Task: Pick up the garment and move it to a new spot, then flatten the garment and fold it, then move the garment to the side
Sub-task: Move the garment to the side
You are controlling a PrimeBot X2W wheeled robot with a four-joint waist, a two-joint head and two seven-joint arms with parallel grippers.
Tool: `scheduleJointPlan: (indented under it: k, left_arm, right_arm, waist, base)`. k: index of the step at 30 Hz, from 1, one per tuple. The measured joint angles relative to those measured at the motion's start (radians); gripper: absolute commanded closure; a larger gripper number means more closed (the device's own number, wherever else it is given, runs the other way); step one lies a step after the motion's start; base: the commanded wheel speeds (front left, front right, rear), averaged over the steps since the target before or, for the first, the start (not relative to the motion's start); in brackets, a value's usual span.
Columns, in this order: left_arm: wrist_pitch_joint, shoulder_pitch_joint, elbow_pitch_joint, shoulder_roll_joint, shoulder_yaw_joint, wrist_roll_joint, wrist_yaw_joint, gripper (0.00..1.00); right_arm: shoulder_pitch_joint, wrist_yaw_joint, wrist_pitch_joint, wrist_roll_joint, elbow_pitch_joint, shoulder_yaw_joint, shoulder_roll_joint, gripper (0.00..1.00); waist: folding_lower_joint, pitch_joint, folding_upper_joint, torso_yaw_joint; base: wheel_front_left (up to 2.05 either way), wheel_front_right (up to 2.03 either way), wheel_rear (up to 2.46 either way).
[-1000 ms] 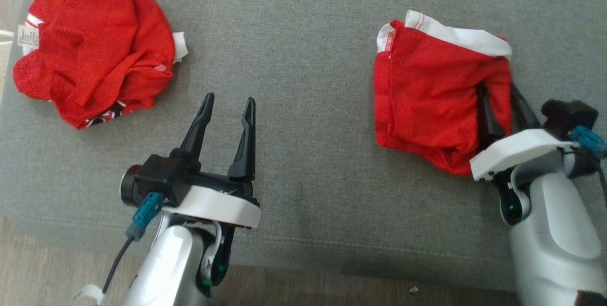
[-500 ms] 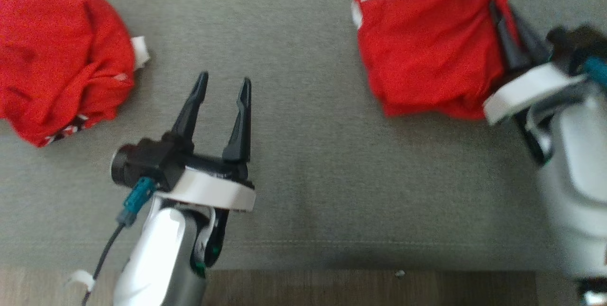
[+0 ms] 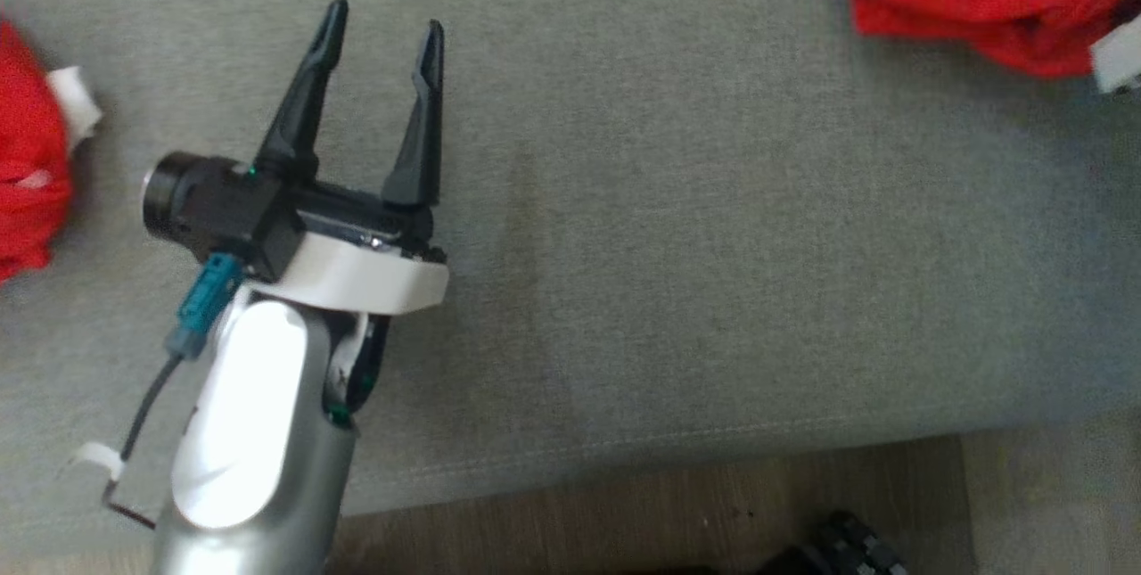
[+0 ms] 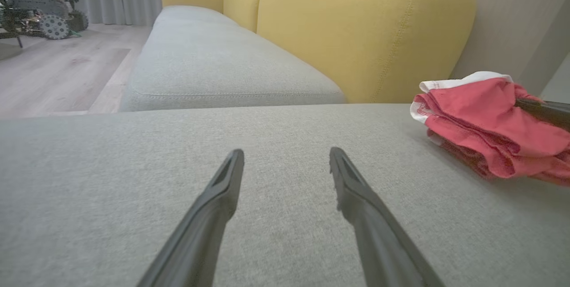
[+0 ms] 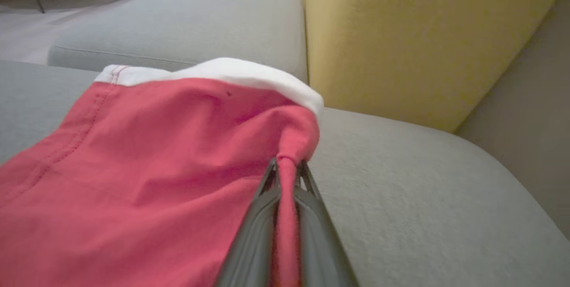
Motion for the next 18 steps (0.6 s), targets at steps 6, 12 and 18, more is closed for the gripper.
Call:
scheduleJointPlan:
  k: [6,12,18]
  left_arm:
    - [0.000,-0.038,-0.010,0.001,0.027,0.016,-0.016,0.00]
    - [0.000,-0.051,-0.015,0.005,0.049,0.028,-0.035,0.00]
    - [0.000,-0.054,-0.015,0.005,0.052,0.033,-0.044,0.00]
  right_arm:
    - [-0.021,0.000,-0.012,0.015,0.032,-0.068,-0.027,1.00]
    - [-0.046,0.000,-0.027,0.007,0.051,-0.182,-0.026,1.00]
    - [-0.046,0.000,-0.026,-0.006,0.039,-0.193,0.000,1.00]
  waist:
    - [-0.0001,0.052,0.0000,-0.043]
    - [-0.0001,0.086,0.0000,-0.079]
    - [-0.0001,0.096,0.0000,-0.088]
  base:
    - [0.00,0.00,0.00]
    - [0.00,0.00,0.00]
    - [0.00,0.00,0.00]
